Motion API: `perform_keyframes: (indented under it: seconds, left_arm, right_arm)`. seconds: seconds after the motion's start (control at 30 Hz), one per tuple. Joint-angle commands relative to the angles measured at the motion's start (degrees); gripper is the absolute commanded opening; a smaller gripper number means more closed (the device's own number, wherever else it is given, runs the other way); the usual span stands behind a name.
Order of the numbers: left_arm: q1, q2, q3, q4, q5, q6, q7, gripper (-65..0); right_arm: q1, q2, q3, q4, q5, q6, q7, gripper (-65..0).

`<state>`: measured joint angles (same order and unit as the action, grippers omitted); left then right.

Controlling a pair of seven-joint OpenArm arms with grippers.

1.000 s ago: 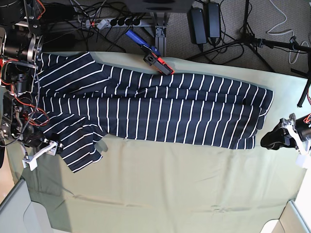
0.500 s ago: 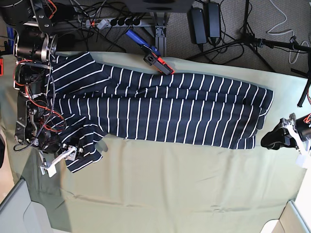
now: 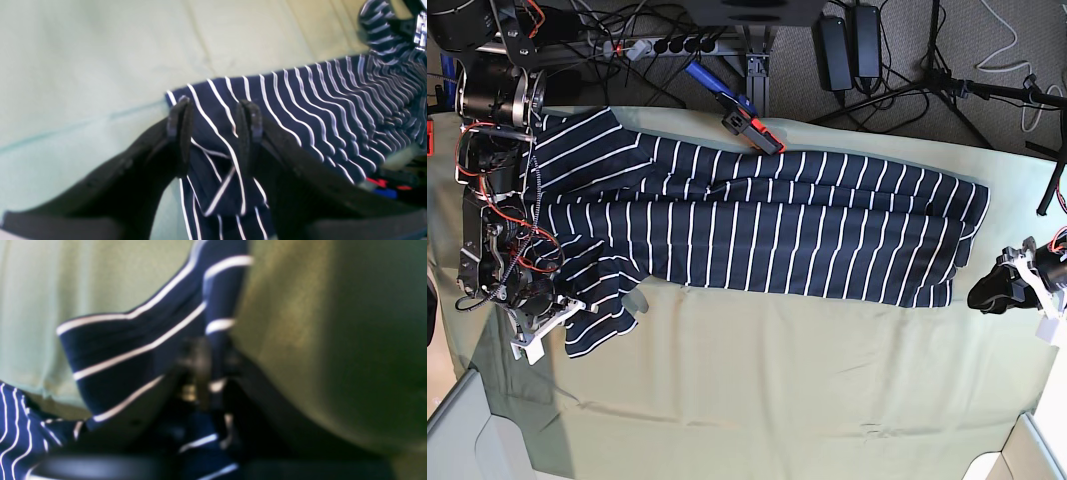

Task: Fold the T-shirt properly
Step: 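Release the fold and move both grippers to the folded edge, then grasp the folded edge with both grippers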

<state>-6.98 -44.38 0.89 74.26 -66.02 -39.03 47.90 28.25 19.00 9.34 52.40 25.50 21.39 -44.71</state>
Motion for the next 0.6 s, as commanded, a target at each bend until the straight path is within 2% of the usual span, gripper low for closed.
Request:
perform_keyframes:
  seconds: [0.0,0.23,0.4,0.57]
  left_arm:
    - [-0.6,-0.9,-0.6,0.8,0.0,-1.0,-1.5,-39.4]
    - [0.7,2.4,-0.6,0.7,6.1,-1.0,-1.9,-39.4]
    - [0.2,5.4,-0.6,-2.1,13.2,-0.6,-7.9,-39.4]
    - [-2.8,8.2,-0.6,-9.7,13.6,-0.6,-8.3,-38.5]
  right_arm:
    - [1.6,0.7,0.2,1.2,0.6,3.3,0.7,-65.0]
    - [1.6,0.7,0.2,1.2,0.6,3.3,0.5,-65.0]
    - [1.6,0.7,0.2,1.2,0.7,3.3,-0.6,-65.0]
    - [1.6,0.7,0.2,1.2,0.7,3.3,-1.9,-65.0]
